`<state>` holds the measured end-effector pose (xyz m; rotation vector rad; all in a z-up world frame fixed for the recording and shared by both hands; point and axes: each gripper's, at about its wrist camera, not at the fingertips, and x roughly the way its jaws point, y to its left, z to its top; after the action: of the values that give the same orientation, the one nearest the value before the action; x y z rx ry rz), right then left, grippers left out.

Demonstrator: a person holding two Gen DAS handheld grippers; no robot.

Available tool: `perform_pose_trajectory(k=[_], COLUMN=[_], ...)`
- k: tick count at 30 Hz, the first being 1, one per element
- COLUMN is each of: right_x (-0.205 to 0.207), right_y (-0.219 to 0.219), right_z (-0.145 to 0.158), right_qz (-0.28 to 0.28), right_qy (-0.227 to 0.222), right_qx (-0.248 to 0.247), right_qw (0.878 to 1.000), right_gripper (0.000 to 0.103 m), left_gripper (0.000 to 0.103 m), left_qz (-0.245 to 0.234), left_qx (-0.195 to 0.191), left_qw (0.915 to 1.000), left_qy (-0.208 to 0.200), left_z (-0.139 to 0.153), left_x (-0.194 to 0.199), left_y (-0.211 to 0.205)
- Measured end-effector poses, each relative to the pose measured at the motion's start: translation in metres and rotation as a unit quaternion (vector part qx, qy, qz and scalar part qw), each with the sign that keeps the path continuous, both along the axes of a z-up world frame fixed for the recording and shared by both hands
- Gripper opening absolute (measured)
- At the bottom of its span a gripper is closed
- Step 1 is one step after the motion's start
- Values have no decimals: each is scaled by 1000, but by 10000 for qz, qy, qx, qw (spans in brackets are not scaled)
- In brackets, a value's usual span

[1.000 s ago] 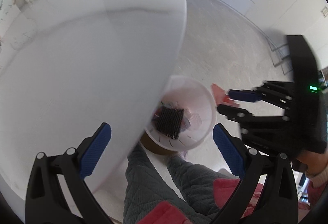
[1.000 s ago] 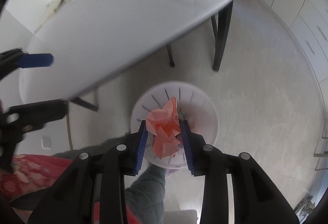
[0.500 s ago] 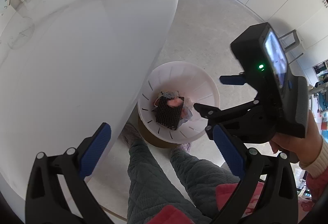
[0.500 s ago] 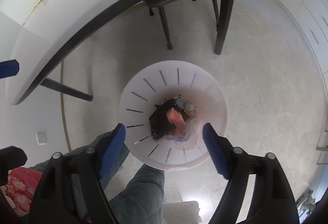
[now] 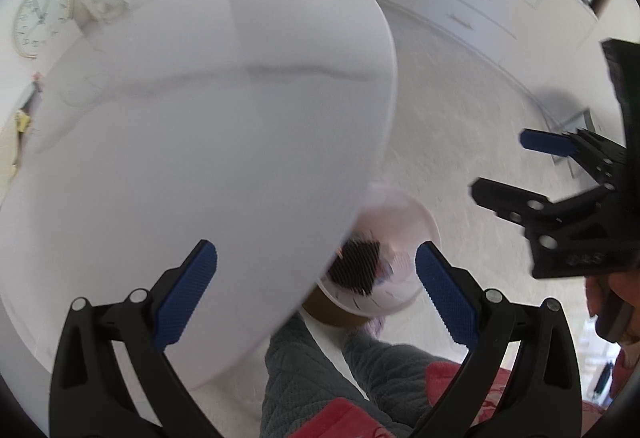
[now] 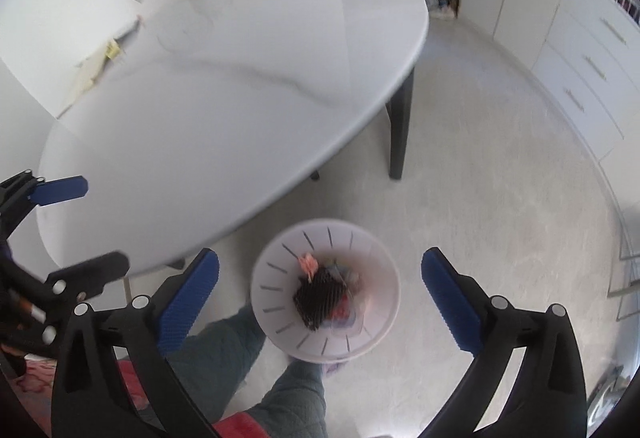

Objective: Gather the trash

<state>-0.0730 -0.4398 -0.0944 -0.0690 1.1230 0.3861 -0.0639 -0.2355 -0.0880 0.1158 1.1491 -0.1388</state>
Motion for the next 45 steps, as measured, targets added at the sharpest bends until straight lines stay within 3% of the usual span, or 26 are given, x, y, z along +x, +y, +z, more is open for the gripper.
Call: perform_pose_trajectory(k=[5,15,21,26,32,41,45], right_x=[2,10,18,27,38,71,85], right_y=[24,57,65,74,90,124,138], right_z=[30,23,43,86,160,251,271], right_qz=[281,596,565,487,514,631,495], right_qy=[-274,-72,-225,-580,-1343,-2124,-2298], right_qx=[19,-19,-23,110,250,466,451], right_qw=[9992,9982,9981,9971,9893,9740,9709], right_gripper=[101,101,101,101,101,101,101], left_gripper=[95,95,95,95,95,95,95], left_qz=[406,822,908,1123,1417,1726,1901], left_qx=[-5,13,79,172,113,608,696], left_qw=[9989,9965,9954,9910,9825,9609,9527], left_qy=[-218,-154,-296,-708,-1203,-2079,-2268], left_z=[22,19,35,71,128,218,238], left_x=[-1,-8,-1,12,29,57,64], left_y=[26,49,58,68,95,139,153])
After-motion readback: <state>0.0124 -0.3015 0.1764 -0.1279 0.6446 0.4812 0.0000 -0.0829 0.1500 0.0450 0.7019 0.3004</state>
